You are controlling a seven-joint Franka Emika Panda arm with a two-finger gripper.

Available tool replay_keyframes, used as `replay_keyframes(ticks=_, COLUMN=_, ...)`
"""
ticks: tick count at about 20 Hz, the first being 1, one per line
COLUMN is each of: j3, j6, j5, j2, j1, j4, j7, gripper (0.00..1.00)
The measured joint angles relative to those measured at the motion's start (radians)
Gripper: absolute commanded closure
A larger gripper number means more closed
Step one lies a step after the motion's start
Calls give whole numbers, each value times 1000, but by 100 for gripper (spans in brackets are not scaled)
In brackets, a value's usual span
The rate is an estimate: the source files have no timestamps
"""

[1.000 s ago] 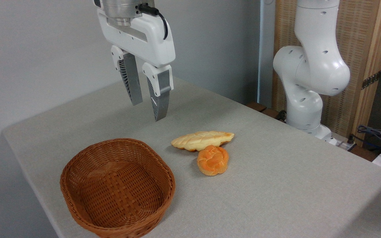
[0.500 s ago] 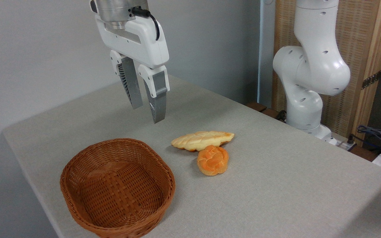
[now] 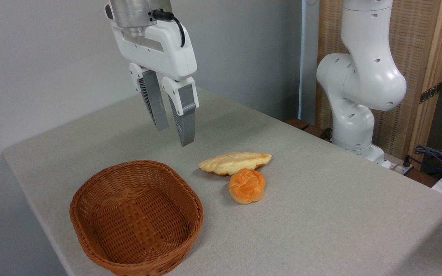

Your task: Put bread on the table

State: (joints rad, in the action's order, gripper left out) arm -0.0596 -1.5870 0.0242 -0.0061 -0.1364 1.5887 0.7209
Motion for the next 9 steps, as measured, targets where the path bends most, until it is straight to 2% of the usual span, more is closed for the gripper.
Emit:
replay_keyframes(ticks=2, j3=0, j6=0, j5=-31, j2=0, j1=0, j4=-1, j7=0, gripper=0)
replay_keyframes(ticks=9, j3=0, j6=0, j5=-84, j2=0, j1=2, j4=-2, j7=-1, gripper=0)
